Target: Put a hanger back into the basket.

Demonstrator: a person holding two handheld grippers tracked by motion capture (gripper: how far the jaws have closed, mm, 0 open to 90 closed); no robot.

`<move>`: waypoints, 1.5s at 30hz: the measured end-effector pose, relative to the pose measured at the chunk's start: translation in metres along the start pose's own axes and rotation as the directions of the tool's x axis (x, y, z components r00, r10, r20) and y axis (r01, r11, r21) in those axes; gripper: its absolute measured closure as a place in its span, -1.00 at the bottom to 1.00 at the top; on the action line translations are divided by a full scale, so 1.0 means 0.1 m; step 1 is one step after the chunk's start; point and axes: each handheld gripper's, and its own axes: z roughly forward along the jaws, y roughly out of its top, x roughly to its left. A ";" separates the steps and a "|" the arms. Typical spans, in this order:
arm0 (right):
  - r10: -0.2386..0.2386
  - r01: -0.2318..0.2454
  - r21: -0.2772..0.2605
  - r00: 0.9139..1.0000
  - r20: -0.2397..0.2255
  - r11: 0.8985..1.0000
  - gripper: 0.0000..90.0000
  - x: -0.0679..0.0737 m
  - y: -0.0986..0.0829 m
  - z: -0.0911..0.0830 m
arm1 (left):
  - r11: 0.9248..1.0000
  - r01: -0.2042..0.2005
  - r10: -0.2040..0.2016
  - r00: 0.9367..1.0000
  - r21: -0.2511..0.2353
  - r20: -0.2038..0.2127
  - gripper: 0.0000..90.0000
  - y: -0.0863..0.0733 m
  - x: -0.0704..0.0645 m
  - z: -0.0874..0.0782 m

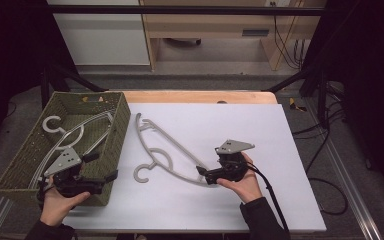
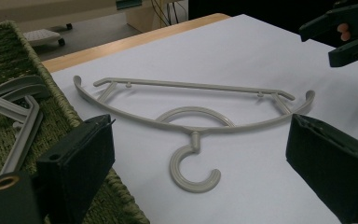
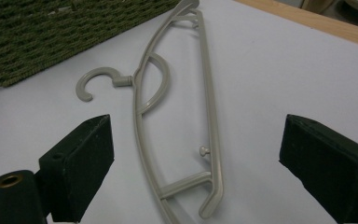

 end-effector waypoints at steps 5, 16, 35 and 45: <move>-0.029 0.030 0.042 0.999 -0.022 0.999 -0.69 0.08 0.01 0.21 | 1.000 -0.007 0.007 1.000 0.000 0.009 -0.86 0.00 0.00 0.00; -0.074 0.085 0.147 0.994 -0.078 0.985 -0.33 0.25 -0.03 0.64 | 1.000 -0.007 0.007 1.000 -0.017 0.012 -0.87 0.01 0.01 -0.02; -0.130 0.171 0.294 0.980 -0.154 0.940 0.67 0.28 -0.17 0.96 | 1.000 -0.027 0.027 1.000 -0.008 0.016 -0.85 0.00 0.00 -0.01; -0.148 0.207 0.293 0.966 -0.213 0.933 0.82 0.26 -0.18 0.94 | 0.999 -0.040 0.040 0.999 0.001 0.023 -0.84 0.00 -0.04 0.01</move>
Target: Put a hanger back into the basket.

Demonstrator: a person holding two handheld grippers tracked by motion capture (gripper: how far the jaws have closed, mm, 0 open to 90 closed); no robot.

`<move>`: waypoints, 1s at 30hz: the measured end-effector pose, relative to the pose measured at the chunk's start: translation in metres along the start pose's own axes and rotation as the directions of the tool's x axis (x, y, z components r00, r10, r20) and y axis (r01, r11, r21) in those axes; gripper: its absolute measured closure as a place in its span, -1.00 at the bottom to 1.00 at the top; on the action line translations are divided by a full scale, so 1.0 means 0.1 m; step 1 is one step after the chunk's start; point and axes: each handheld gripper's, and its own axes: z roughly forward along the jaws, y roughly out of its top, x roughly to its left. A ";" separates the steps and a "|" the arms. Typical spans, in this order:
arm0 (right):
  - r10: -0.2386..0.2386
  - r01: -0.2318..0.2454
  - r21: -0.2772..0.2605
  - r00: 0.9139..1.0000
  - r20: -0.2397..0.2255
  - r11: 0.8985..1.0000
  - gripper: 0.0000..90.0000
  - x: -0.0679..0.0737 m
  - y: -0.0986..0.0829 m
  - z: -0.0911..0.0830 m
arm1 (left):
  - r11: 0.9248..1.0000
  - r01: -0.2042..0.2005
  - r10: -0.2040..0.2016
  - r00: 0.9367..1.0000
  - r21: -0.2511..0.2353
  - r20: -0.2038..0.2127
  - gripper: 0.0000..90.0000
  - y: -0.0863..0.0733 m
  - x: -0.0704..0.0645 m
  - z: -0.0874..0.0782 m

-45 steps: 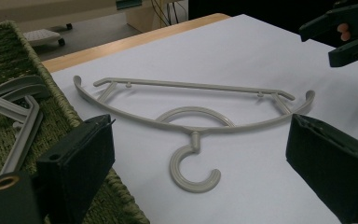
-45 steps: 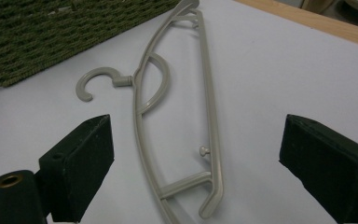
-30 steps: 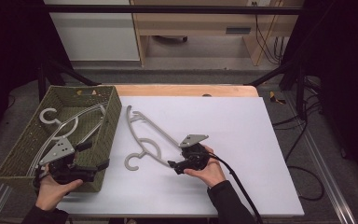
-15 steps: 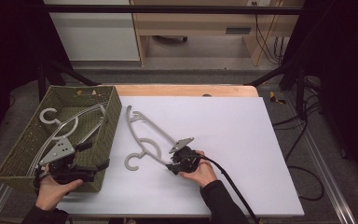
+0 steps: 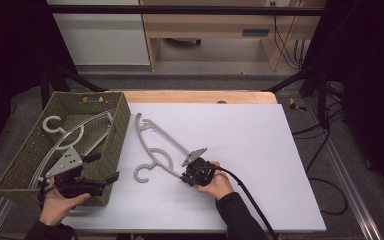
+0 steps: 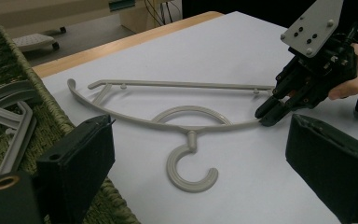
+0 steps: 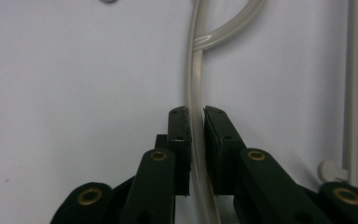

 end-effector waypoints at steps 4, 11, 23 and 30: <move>-0.022 0.023 0.036 1.000 -0.021 0.999 0.83 -0.03 -0.04 -0.07 | 1.000 -0.005 0.005 1.000 -0.004 0.004 -0.83 0.01 -0.01 -0.01; 0.017 -0.016 0.068 1.000 -0.022 0.998 0.83 -0.14 -0.27 -0.34 | 1.000 -0.010 0.010 1.000 0.002 0.008 -0.83 0.01 -0.03 0.01; 0.052 -0.052 0.040 0.999 -0.002 0.998 0.80 -0.09 -0.47 -0.42 | 1.000 -0.025 0.025 1.000 0.015 0.017 -0.82 0.01 -0.07 0.04; 0.053 -0.054 0.040 0.998 0.021 0.998 0.58 -0.04 -0.56 -0.48 | 0.999 -0.030 0.029 0.999 0.019 0.022 -0.82 0.01 -0.09 0.06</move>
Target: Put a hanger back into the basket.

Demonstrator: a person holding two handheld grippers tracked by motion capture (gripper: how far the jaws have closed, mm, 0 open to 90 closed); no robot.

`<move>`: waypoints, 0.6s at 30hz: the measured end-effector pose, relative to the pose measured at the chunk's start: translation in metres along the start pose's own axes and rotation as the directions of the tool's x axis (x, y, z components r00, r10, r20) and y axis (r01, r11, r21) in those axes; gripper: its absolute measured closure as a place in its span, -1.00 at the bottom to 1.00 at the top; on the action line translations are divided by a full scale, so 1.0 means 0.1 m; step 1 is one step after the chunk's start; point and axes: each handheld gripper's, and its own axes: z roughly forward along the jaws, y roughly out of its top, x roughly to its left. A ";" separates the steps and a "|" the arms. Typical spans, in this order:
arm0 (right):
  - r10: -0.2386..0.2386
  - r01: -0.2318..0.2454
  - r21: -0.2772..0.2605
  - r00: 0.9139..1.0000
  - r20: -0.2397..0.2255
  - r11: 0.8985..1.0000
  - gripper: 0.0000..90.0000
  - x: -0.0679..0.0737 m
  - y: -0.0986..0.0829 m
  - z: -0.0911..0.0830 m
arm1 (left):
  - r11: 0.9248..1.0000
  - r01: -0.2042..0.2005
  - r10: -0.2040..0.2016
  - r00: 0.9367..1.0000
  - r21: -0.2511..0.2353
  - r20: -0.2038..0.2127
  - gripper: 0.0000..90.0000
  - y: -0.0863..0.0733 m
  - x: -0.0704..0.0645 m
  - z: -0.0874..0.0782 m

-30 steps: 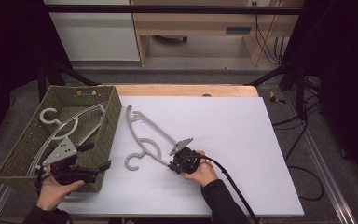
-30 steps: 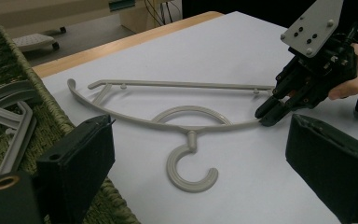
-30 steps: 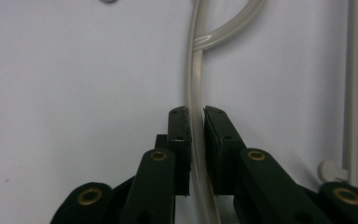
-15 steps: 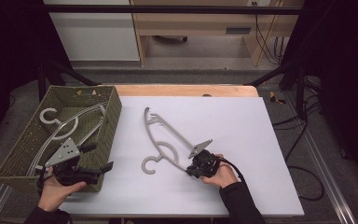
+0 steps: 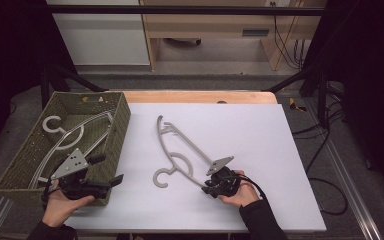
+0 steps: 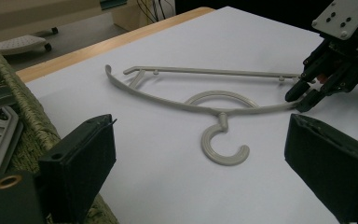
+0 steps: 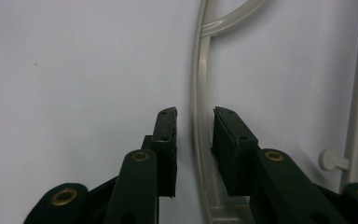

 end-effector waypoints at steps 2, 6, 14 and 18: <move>-0.021 0.021 -0.001 1.000 0.011 1.000 0.67 0.01 0.00 0.01 | 1.000 0.000 0.000 1.000 0.002 0.001 -0.82 0.00 -0.01 0.01; -0.005 0.004 0.023 0.999 0.044 1.000 0.76 0.04 0.03 0.02 | 1.000 -0.002 0.002 1.000 0.006 0.003 -0.82 0.00 -0.02 0.02; -0.024 0.023 0.015 1.000 0.014 1.000 0.83 0.01 0.02 0.02 | 1.000 -0.012 0.012 1.000 0.016 0.010 -0.82 0.00 -0.04 0.06; 0.024 -0.024 0.007 0.999 -0.026 1.000 0.84 -0.07 0.01 0.00 | 1.000 -0.013 0.013 1.000 0.013 0.009 -0.82 0.00 -0.04 0.05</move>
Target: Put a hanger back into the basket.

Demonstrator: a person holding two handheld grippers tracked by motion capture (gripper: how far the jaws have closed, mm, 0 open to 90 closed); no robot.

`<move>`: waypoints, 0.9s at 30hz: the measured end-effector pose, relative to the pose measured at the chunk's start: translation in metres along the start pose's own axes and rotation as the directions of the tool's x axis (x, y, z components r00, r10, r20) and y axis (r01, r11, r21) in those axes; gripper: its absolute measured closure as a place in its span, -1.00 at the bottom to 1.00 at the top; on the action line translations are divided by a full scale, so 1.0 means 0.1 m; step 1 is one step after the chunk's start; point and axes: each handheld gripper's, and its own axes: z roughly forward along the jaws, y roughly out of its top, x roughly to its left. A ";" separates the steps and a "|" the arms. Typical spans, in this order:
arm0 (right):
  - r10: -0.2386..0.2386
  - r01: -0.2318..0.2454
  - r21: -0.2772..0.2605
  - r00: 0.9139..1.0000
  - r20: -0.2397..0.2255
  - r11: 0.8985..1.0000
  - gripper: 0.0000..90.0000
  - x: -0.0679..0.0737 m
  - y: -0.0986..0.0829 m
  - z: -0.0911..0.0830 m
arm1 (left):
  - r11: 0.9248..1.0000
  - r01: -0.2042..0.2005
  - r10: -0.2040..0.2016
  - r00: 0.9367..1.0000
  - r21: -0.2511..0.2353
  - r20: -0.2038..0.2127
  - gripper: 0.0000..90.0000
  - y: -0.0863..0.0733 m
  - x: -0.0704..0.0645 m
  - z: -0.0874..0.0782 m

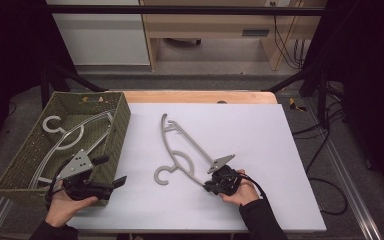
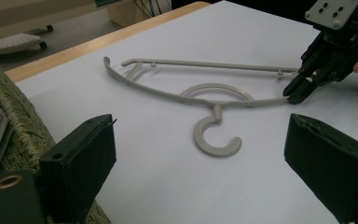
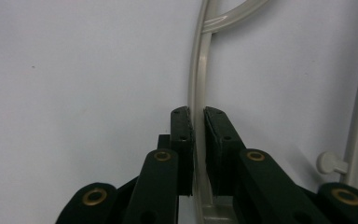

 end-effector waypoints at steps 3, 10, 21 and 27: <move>0.027 -0.028 -0.017 0.999 -0.036 0.999 0.84 0.00 0.01 -0.02 | 1.000 -0.002 0.002 1.000 -0.002 -0.003 -0.82 0.00 0.00 -0.01; 0.037 -0.044 -0.078 0.996 -0.082 0.996 0.84 -0.02 0.05 -0.20 | 1.000 -0.016 0.016 1.000 -0.001 -0.012 -0.82 0.01 -0.01 -0.02; -0.014 -0.012 -0.181 0.990 -0.140 0.983 0.84 0.03 0.12 -0.56 | 0.999 -0.033 0.033 0.999 0.004 -0.019 -0.81 0.02 -0.02 -0.02; -0.040 0.001 -0.217 0.984 -0.175 0.976 0.84 0.10 0.16 -0.73 | 0.997 -0.070 0.071 0.997 0.030 -0.028 -0.81 0.04 -0.06 0.03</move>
